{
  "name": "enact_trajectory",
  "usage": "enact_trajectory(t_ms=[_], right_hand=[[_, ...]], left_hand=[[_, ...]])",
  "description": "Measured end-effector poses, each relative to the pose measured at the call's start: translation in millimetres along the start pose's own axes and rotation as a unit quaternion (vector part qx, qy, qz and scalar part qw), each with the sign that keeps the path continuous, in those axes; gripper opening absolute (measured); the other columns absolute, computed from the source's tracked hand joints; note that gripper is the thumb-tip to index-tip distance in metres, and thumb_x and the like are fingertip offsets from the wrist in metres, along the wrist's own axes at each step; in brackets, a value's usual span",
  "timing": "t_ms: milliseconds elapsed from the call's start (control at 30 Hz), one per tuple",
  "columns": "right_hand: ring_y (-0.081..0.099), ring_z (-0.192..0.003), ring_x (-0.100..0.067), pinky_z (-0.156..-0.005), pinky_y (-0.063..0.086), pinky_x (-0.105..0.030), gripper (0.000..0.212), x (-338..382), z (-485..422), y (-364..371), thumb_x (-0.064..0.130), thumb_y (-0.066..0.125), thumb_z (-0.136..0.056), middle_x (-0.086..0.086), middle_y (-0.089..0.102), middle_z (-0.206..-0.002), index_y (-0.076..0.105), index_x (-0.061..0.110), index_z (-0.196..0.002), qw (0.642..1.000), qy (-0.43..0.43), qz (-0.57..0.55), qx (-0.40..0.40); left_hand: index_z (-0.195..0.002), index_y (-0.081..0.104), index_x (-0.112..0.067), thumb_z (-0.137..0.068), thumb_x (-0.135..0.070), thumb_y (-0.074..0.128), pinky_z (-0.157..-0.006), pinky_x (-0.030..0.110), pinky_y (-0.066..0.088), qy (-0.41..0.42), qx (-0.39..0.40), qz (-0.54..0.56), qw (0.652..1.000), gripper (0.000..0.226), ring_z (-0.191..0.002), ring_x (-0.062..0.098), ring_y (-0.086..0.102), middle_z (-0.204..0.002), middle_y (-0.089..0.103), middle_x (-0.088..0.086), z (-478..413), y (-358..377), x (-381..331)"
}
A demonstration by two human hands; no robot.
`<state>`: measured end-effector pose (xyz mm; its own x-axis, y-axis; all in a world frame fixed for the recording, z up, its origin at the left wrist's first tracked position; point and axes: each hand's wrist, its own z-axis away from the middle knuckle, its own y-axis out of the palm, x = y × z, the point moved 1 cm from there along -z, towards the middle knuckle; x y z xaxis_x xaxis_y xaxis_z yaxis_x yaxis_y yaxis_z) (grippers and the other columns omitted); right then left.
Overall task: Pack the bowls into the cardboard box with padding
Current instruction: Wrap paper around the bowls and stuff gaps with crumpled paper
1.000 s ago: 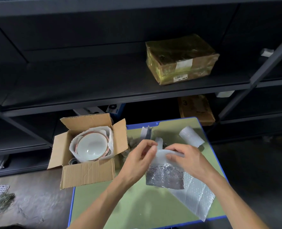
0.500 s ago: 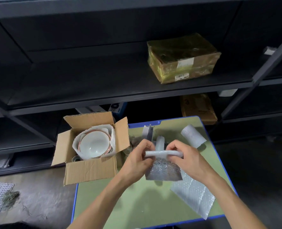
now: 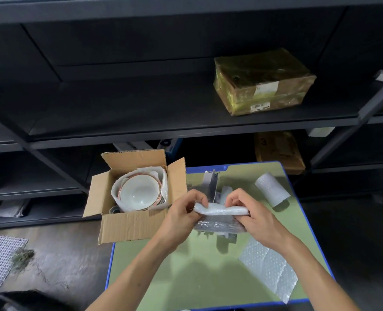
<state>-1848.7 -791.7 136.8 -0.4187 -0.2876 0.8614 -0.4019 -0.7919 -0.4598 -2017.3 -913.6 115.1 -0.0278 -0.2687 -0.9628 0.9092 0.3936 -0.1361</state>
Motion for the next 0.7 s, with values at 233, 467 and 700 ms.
enact_trajectory(t_ms=[233,467,700], right_hand=[[0.058,-0.086,-0.009,-0.076,0.045,-0.016,0.032,14,-8,3,0.043,0.067,-0.089,0.012,0.065,-0.100,0.055,0.033,-0.117,0.996,0.007,-0.053,0.077],[0.062,-0.084,-0.005,-0.076,0.046,-0.016,0.025,35,-35,24,0.015,0.069,-0.092,0.014,0.067,-0.096,0.062,0.032,-0.109,0.999,-0.017,-0.041,0.008],[0.062,-0.082,-0.001,-0.069,0.045,-0.011,0.022,60,-61,59,0.022,0.068,-0.094,0.019,0.068,-0.095,0.065,0.040,-0.106,1.000,-0.015,-0.007,0.001]], left_hand=[[-0.082,0.067,-0.020,-0.087,0.012,0.051,-0.058,0.029,0.030,0.005,-0.022,0.027,0.999,0.036,-0.067,0.018,0.042,-0.073,0.055,0.001,7,-18,-5],[-0.106,0.067,-0.018,-0.084,0.002,0.041,-0.076,0.039,0.041,-0.035,-0.001,0.082,0.996,0.039,-0.084,0.025,0.054,-0.103,0.061,0.026,22,-56,-13],[-0.123,0.059,-0.029,-0.097,-0.026,0.065,-0.072,0.013,0.046,-0.021,-0.009,0.067,0.998,0.027,-0.080,-0.004,0.061,-0.088,0.060,-0.016,36,-100,-15]])
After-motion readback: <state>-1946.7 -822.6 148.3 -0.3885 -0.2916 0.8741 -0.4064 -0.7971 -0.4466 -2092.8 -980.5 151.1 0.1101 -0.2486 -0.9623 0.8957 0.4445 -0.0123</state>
